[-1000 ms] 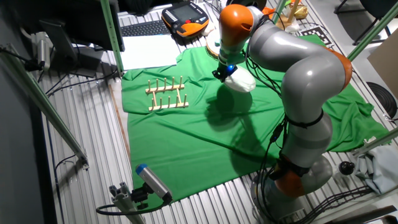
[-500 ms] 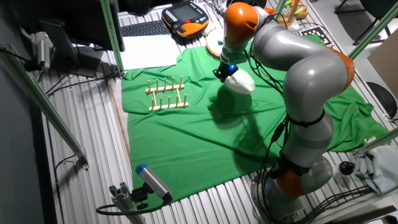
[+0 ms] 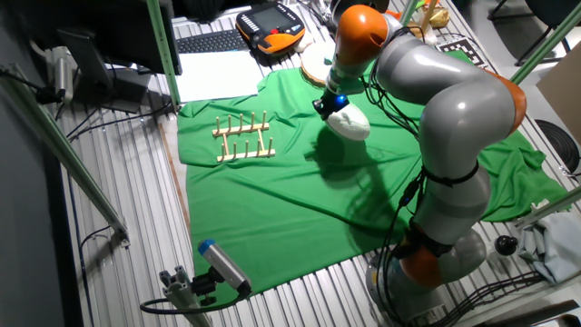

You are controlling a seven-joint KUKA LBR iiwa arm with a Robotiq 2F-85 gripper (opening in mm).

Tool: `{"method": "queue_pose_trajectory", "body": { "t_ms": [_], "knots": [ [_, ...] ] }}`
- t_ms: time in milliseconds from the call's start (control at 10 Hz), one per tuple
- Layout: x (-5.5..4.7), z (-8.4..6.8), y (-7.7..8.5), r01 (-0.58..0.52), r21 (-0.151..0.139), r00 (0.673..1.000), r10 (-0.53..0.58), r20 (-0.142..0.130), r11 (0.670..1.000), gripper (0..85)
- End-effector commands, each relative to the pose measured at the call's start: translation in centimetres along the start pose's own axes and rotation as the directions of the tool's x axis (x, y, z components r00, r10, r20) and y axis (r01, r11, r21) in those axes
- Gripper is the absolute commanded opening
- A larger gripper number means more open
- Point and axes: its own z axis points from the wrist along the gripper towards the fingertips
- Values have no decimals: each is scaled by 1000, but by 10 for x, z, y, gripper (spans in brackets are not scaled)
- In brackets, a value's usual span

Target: Put the dish on the dish rack

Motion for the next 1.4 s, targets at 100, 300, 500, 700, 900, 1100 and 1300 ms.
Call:
{"method": "queue_pose_trajectory", "body": {
  "t_ms": [100,300,500,700,900,1100,1300],
  "knots": [
    [0,0,0,-19,-21,999,18,-43,1000,0],
    [0,0,0,-19,-53,998,16,-62,998,0],
    [0,0,0,2,-90,998,-8,-69,996,0],
    [0,0,0,18,-127,996,-28,-82,992,0],
    [0,0,0,19,-123,997,-29,-78,992,0],
    [0,0,0,33,-128,996,-43,-77,991,0],
    [0,0,0,32,-122,996,-41,-80,992,0]
  ]
}}
